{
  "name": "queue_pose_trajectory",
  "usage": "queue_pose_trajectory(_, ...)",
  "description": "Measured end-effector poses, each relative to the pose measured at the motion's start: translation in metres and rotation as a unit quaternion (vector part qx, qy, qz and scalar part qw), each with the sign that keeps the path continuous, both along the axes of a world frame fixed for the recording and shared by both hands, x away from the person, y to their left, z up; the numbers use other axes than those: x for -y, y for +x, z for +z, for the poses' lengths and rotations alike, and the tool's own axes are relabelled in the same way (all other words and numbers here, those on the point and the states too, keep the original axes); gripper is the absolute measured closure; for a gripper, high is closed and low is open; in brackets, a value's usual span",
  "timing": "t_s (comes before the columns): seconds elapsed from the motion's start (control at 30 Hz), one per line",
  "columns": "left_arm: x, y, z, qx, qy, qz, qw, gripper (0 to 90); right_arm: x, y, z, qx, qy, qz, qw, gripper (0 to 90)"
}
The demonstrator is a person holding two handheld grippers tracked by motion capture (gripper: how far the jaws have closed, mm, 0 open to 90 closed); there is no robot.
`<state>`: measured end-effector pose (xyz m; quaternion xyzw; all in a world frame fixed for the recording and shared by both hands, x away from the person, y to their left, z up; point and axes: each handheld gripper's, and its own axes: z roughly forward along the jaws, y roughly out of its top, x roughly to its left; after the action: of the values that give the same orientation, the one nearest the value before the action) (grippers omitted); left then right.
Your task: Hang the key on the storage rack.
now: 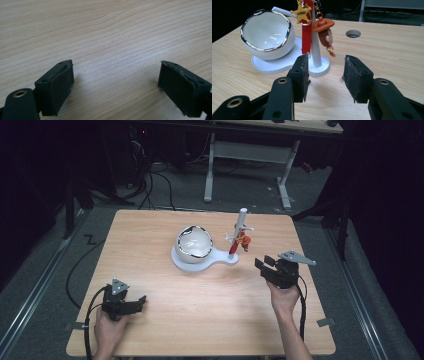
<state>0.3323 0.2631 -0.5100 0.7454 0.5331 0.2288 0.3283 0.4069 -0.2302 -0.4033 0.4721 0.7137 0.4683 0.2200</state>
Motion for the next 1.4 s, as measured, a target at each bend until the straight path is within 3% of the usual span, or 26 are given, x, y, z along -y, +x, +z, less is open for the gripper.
queue_pose_trajectory(0.57,0.000,0.000,0.000,0.000,0.000,0.000,1.0000,13.5,0.017,-0.018,-0.001,0.012,0.014,-0.003,0.9998,54.1)
queue_pose_trajectory(1.4,0.000,0.000,0.000,0.000,0.000,0.000,1.0000,13.5,0.027,-0.036,-0.004,0.024,0.026,0.002,0.9994,52.9)
